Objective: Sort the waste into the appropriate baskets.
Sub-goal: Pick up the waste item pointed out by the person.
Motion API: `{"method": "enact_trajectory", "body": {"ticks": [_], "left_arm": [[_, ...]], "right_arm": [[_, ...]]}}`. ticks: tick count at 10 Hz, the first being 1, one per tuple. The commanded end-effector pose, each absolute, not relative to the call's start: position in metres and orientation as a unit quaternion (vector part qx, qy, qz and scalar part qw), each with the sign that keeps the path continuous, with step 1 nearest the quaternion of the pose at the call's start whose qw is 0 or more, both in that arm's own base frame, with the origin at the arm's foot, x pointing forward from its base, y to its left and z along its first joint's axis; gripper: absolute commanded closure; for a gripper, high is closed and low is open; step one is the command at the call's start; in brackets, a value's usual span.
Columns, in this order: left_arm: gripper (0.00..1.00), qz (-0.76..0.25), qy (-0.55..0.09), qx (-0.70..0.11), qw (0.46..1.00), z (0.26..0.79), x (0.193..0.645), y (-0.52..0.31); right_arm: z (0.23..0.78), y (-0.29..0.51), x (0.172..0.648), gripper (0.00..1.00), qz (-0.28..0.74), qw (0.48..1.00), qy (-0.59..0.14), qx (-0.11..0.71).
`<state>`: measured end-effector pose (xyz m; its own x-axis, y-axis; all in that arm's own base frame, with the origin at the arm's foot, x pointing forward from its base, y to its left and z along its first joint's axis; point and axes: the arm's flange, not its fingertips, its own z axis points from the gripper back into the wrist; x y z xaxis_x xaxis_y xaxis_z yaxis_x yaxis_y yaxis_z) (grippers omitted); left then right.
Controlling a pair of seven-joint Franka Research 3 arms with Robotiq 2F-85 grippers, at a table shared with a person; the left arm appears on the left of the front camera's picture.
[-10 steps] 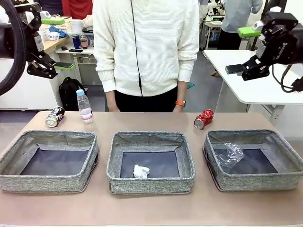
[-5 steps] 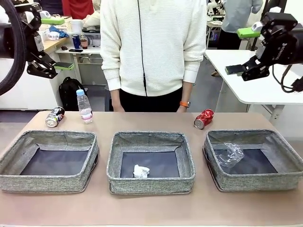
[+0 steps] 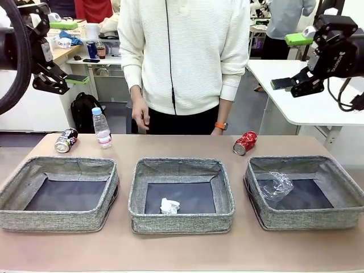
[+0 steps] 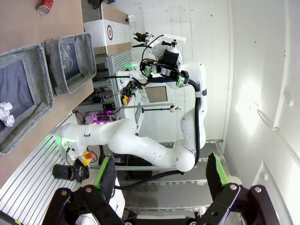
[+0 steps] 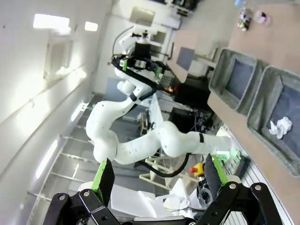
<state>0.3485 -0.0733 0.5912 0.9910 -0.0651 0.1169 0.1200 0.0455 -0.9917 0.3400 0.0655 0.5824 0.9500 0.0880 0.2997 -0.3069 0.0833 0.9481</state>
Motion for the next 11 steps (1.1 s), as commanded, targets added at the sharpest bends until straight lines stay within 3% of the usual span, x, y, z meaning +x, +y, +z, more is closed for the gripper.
{"method": "enact_trajectory", "body": {"ticks": [1,11], "left_arm": [[0.00,-0.077,-0.022,-0.686,0.723,0.5903,0.3472,-0.0706],[0.00,-0.077,-0.022,-0.686,0.723,0.5903,0.3472,-0.0706]], "right_arm": [[0.5837,0.0663,0.3420,0.00,0.143,0.732,-0.094,0.659],[0.5837,0.0663,0.3420,0.00,0.143,0.732,-0.094,0.659]]}}
